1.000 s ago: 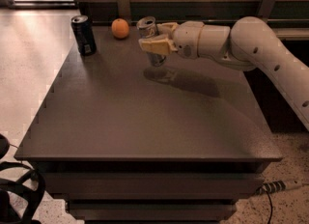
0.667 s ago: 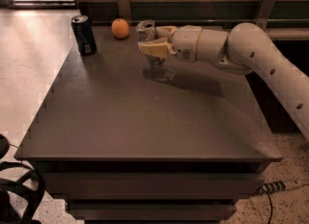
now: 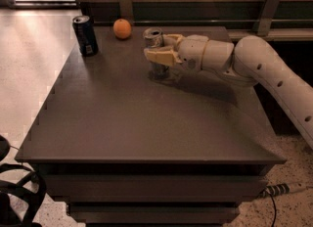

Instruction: Place redbull can upright

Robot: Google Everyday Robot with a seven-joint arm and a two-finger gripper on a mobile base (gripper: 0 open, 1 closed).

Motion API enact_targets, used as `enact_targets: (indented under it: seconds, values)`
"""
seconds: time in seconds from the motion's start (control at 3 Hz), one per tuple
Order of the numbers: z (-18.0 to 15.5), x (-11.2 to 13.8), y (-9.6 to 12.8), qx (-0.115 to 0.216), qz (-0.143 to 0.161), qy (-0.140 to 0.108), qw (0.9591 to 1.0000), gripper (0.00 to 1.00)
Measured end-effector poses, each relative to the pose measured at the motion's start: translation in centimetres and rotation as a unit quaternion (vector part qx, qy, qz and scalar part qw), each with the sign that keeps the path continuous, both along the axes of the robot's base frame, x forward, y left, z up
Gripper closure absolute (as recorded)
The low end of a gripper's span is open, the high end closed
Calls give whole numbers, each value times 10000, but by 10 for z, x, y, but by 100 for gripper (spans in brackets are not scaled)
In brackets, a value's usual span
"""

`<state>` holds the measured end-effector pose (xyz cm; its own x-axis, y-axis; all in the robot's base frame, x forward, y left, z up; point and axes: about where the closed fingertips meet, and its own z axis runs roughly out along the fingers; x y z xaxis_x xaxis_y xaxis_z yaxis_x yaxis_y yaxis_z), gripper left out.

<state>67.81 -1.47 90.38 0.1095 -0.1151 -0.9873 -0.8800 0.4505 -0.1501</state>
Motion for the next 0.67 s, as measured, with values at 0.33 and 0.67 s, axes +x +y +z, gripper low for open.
enact_targets:
  seconds: [0.33,0.67]
  values:
    - [-20,-6,-15,222,-242,156,9993,100]
    - [-18,-6,-15,223,-242,158,9993,100]
